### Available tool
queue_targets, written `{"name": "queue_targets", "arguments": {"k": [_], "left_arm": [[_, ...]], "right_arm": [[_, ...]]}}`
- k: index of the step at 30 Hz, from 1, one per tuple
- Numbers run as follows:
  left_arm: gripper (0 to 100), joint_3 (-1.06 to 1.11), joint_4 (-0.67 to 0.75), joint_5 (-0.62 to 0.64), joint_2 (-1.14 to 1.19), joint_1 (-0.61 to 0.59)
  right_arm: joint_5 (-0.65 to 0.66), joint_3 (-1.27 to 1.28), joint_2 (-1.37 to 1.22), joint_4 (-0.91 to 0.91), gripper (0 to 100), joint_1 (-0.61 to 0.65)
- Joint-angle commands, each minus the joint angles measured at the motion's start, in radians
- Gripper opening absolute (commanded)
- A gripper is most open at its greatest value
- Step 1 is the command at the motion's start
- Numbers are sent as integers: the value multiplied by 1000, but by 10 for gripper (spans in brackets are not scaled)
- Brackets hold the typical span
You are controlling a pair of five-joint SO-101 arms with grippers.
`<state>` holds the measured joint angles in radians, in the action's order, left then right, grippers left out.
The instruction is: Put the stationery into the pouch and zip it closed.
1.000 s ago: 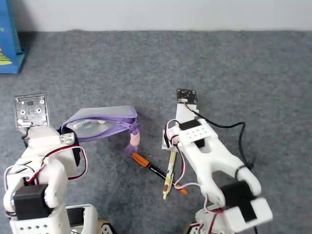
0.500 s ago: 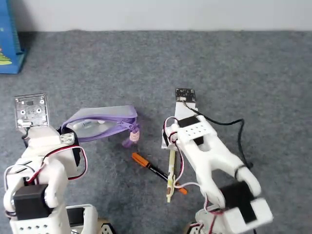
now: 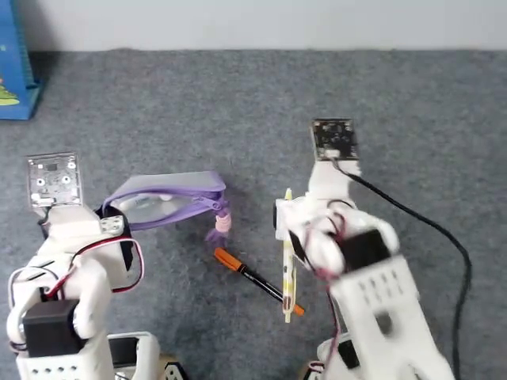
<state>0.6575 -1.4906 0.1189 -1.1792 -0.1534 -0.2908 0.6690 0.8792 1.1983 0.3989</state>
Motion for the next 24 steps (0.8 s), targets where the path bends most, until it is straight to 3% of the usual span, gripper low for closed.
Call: {"name": "queue_targets", "arguments": {"k": [1,6,12,24], "left_arm": [[12,-18,29,6,8,44],[12,-15,29,6,8,43],[12,-12,28,6,8,40],[12,-10,25,6,8,40]], "right_arm": [[34,-23,183,2,8,77],[38,-23,303,-77,8,209],[132,-23,303,-272,8,274],[153,98,312,-832,8,351]]}}
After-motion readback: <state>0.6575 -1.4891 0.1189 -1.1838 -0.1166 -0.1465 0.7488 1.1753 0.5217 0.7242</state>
